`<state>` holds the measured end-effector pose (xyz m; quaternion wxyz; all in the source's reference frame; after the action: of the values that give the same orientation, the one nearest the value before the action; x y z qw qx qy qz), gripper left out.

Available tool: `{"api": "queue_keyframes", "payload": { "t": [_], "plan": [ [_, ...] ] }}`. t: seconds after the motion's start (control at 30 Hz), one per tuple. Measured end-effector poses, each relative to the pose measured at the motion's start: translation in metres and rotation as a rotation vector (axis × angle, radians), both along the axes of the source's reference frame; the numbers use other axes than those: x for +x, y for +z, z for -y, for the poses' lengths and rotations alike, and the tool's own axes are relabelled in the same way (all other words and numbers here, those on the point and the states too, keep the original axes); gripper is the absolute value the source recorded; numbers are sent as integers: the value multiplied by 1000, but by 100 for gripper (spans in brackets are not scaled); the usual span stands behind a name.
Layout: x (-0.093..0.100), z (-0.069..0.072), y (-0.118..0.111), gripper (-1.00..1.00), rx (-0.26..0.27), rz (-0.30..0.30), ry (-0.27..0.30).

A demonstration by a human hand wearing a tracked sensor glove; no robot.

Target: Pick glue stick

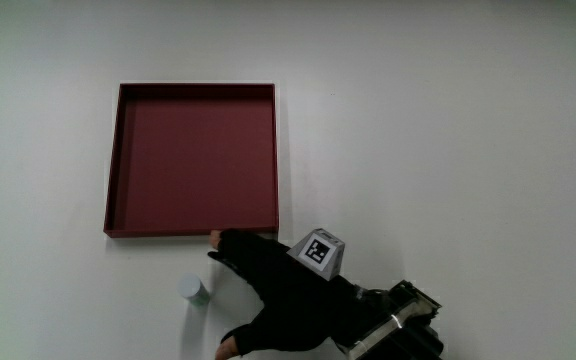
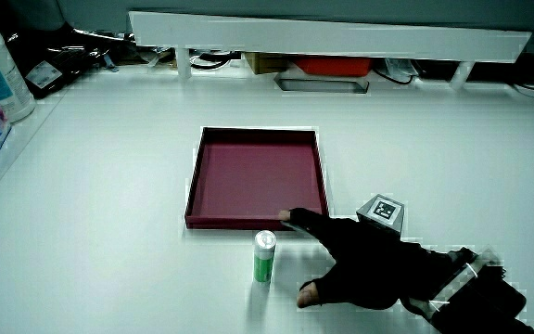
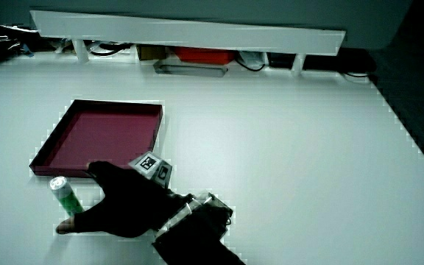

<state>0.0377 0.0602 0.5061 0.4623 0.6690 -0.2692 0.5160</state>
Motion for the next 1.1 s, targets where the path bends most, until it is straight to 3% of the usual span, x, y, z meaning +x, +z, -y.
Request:
{"api": "queue_keyframes", "payload": {
  "t": [0.07,0.13,0.17,0.23,0.33,0.37,0.4,0.43,0.47,0.6,0.63,0.7,0.73,0.8,0.87,1.1],
  "plan": [
    [-6,0,-2,0,32,-12,-15],
    [-12,0,-1,0,14,-1,-17],
    [-15,-1,0,0,-25,19,-12],
    [-20,-1,4,0,12,44,-18],
    [-24,-1,3,0,15,19,-24],
    [-26,-2,7,0,16,65,-13],
    [-26,-1,8,0,29,57,-13],
    [-27,-1,9,0,26,77,-5],
    [-26,-1,7,3,5,51,-2],
    [-25,0,12,15,37,109,61],
    [-24,-1,9,18,19,85,74],
    [-23,-1,12,24,30,104,102],
    [-23,-1,14,26,30,140,121],
    [-22,-1,14,32,47,114,138],
    [-22,-1,15,38,45,152,172],
    [-23,-2,22,59,12,161,219]
  ]
}}
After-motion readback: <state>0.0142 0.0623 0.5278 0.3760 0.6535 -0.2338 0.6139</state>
